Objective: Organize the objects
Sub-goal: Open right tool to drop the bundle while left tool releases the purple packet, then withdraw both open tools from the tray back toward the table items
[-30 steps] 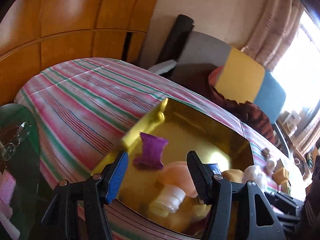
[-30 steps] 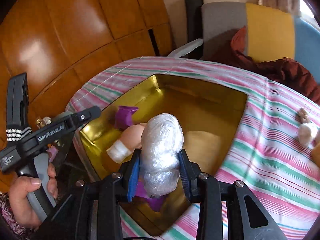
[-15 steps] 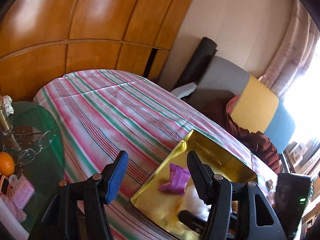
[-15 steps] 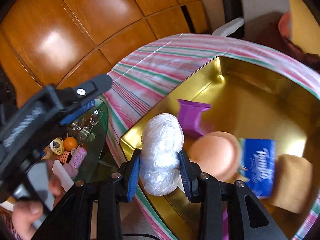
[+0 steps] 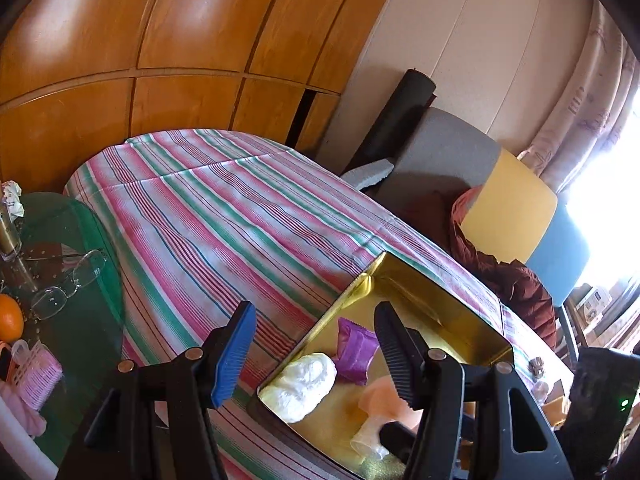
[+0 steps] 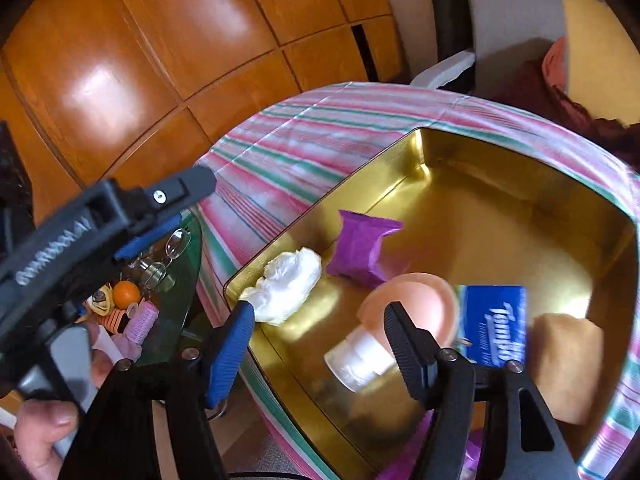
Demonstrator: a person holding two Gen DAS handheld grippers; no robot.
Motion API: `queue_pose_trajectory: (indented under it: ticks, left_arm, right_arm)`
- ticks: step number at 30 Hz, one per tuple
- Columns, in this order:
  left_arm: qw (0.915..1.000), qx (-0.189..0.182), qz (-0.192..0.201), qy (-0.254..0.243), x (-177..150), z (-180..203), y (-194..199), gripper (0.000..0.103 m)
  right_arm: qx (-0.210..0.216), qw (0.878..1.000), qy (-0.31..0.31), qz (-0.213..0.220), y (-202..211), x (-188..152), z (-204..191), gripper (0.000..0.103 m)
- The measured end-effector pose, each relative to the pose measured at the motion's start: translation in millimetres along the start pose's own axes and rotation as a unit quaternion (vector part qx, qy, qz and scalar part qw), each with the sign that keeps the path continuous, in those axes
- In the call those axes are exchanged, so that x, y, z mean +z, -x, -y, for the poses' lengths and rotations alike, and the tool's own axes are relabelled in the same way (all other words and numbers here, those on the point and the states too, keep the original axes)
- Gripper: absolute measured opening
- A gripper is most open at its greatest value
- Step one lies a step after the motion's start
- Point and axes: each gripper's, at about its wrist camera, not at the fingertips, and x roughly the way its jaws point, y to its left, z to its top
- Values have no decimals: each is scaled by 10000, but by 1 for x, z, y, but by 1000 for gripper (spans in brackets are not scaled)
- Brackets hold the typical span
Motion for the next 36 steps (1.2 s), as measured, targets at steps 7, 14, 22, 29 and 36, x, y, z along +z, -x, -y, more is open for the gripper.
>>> queue_pose_trajectory:
  ticks: [7,14,22,29,36]
  left_arm:
    - [9991,-242,-291,-175,-12,15,-8,62]
    - [9944,-582,-590,-662,-33,43,-14,62]
    - [9798,-1236,-791,-1356,-61,83,-7,62]
    - [9618,-1798,-934,-1840,-83,115,3,62]
    - [9416,-2172,-1120,-2315,-110,146,13,62]
  right_arm:
    - [-262,9990,-320,149,29,-6,25,72]
    - [-555,9952,-654,470,64,-15,57,73]
    - [-980,9872,-1075,650,97,-34,101,73]
    - [-1580,9759,-1343,679,129,-67,146,73]
    - [-2281,9565,-1731,559,164,-113,201,73]
